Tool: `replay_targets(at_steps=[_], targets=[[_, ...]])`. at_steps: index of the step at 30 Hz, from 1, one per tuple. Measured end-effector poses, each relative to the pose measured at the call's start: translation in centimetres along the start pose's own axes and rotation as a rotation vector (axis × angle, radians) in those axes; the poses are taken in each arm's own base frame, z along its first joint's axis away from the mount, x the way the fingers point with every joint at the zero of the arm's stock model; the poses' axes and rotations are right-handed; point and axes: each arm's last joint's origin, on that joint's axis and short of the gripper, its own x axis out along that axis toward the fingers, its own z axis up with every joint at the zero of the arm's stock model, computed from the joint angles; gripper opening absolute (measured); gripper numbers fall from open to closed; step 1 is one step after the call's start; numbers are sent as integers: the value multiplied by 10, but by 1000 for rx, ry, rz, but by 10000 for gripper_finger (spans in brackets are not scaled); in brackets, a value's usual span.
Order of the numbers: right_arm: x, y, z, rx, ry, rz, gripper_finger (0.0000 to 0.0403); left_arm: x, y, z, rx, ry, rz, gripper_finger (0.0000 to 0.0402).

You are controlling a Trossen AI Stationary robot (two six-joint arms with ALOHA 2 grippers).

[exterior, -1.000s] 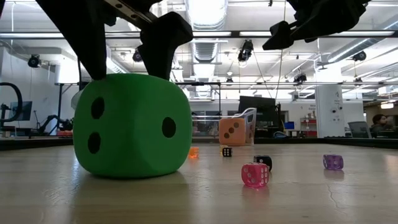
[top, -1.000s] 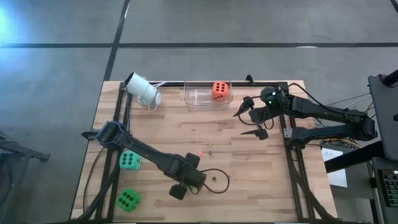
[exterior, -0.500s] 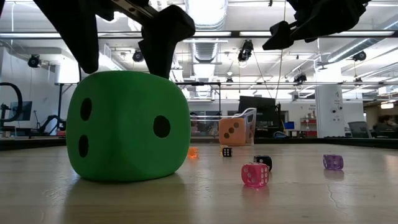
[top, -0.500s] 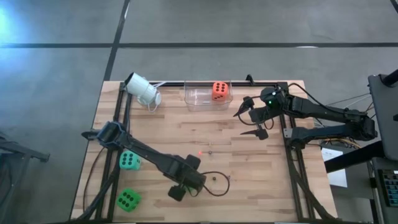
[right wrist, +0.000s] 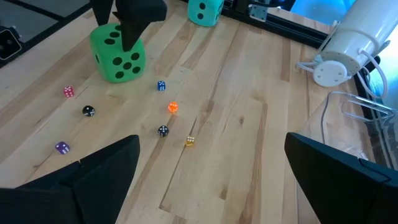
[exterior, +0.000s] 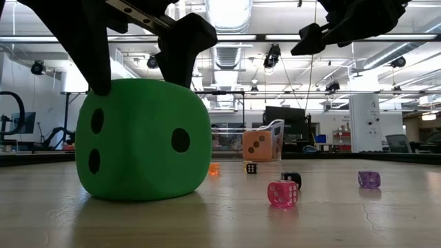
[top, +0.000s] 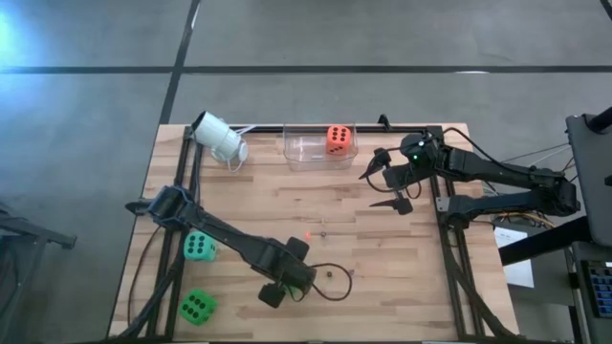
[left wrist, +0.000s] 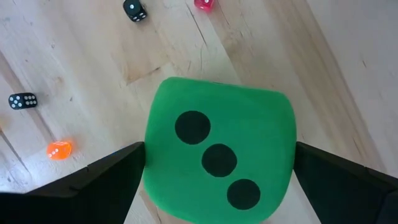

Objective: Pick & Place Dice
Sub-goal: Put the top big green dice into the transparent bin

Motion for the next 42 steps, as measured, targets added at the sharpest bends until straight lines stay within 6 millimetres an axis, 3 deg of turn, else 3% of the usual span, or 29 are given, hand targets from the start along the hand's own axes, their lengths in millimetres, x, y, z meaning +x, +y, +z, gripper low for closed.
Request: replay_targets(at_steps=[13,28,42], targets=[[0,0,0,0,0,0,400,17,-1,-3,-4,-49,-5,400],[0,0,0,0,0,0,400,18,3,-4,-12,-52,-8,398],[0,0,0,0,0,0,400,18,18,-5,-20,-66,-142,358]])
